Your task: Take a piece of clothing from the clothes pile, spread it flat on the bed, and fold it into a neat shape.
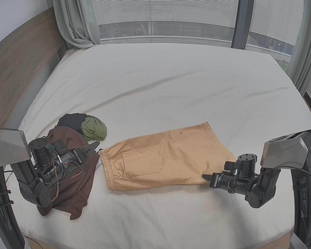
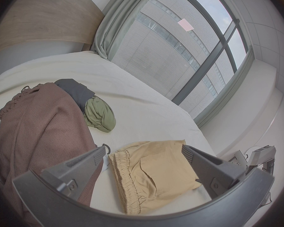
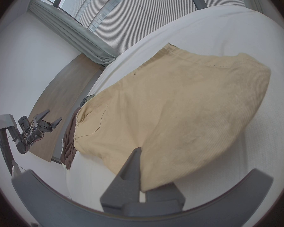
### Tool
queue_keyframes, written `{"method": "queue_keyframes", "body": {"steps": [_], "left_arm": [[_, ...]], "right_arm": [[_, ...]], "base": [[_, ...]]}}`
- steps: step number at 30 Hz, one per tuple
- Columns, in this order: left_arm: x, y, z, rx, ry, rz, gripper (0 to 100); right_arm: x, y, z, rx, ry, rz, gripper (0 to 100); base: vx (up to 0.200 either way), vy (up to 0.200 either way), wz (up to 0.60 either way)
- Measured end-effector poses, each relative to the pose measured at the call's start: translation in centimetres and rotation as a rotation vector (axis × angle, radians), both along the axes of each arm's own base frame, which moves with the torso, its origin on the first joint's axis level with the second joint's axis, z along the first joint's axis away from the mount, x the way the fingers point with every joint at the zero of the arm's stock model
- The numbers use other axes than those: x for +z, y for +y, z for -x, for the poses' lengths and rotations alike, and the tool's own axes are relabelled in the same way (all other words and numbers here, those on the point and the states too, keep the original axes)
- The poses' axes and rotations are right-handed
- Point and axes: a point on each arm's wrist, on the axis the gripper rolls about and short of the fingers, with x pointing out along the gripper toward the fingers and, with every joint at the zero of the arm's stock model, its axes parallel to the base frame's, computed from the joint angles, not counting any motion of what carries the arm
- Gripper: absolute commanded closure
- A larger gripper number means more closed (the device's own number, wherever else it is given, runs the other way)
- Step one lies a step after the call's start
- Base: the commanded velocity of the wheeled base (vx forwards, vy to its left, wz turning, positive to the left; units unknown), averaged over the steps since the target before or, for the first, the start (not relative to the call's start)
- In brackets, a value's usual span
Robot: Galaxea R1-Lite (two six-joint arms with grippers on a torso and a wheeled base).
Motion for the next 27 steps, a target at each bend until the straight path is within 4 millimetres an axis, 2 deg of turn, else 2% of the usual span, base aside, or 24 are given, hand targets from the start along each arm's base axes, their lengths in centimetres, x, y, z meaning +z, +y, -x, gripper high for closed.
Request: {"method": "queue_keyframes", "body": {"steps": [12, 27], "left_arm": [[0.0, 0.0, 0.0, -0.001, 0.002, 0.000, 0], [-0.4, -0.2, 0.3, -0.022, 0.021, 0.001, 0]], "right_arm": [[0.2, -1.1, 2.4, 0.000, 0.057, 0.040, 100], [-0.4, -3.3, 7.2, 0.001, 0.151, 0.156, 100]], "base": [[0.000, 0.000, 0.00], [0.000, 0.000, 0.00]]}}
